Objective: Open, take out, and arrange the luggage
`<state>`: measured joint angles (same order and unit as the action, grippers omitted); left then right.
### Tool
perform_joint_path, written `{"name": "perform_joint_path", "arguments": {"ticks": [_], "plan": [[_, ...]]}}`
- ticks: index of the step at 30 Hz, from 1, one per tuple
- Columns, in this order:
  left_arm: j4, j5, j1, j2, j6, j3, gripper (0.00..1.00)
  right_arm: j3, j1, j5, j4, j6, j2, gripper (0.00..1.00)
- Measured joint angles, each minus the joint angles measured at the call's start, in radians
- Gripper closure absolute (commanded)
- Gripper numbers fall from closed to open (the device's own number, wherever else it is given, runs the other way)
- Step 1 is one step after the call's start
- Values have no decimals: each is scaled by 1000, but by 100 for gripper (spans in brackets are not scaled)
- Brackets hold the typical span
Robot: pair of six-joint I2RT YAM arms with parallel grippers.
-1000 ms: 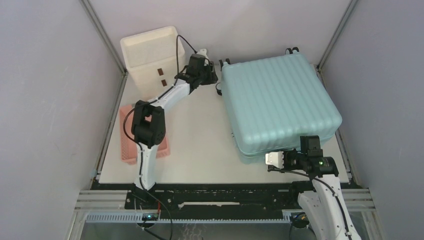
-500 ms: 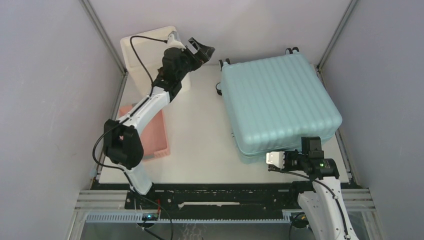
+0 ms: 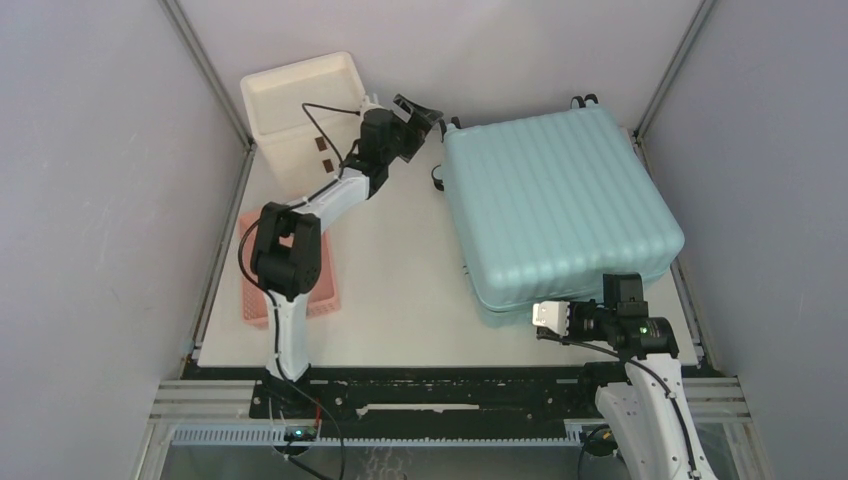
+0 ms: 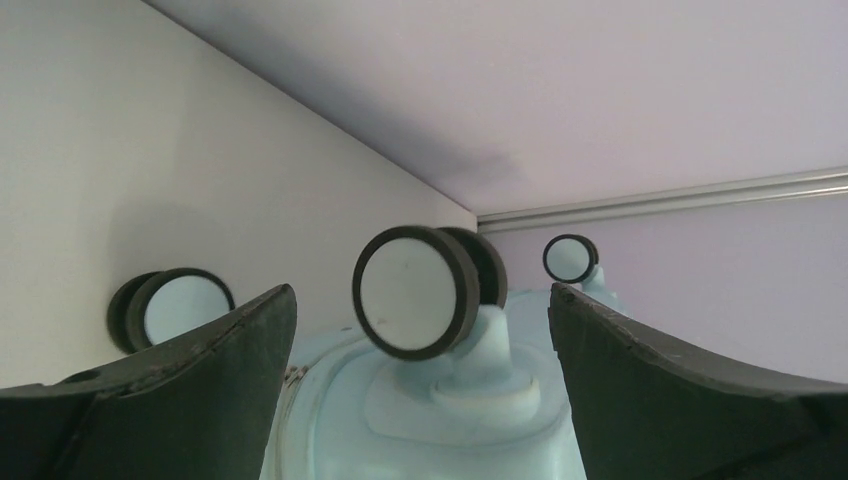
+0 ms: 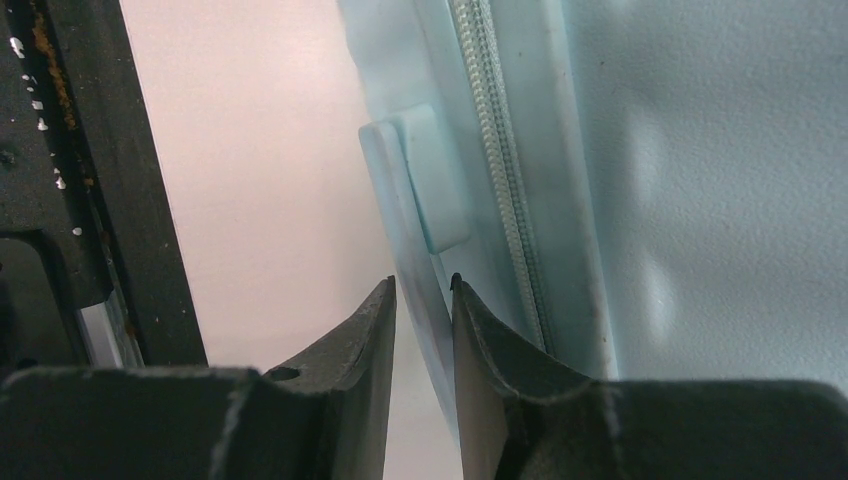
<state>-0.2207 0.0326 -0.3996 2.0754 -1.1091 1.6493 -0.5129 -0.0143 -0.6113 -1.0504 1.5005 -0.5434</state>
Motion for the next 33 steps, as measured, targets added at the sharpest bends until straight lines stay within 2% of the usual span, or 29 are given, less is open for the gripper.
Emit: {"name": "perform_joint_path", "arguments": {"ticks": [11,19,24,33], "plan": [[-40,34,0,105,-143,82,3,0,15,-9,2,-5,-5,66],[-42,52,-6,174,-207,136,10,0,27,-16,3,-7,-9,66],[-64,56,-19,201,-257,160,25,0,27,-16,3,-7,-8,66],[-132,57,-28,209,-315,146,80,0,69,-14,-38,-7,33,52]]}}
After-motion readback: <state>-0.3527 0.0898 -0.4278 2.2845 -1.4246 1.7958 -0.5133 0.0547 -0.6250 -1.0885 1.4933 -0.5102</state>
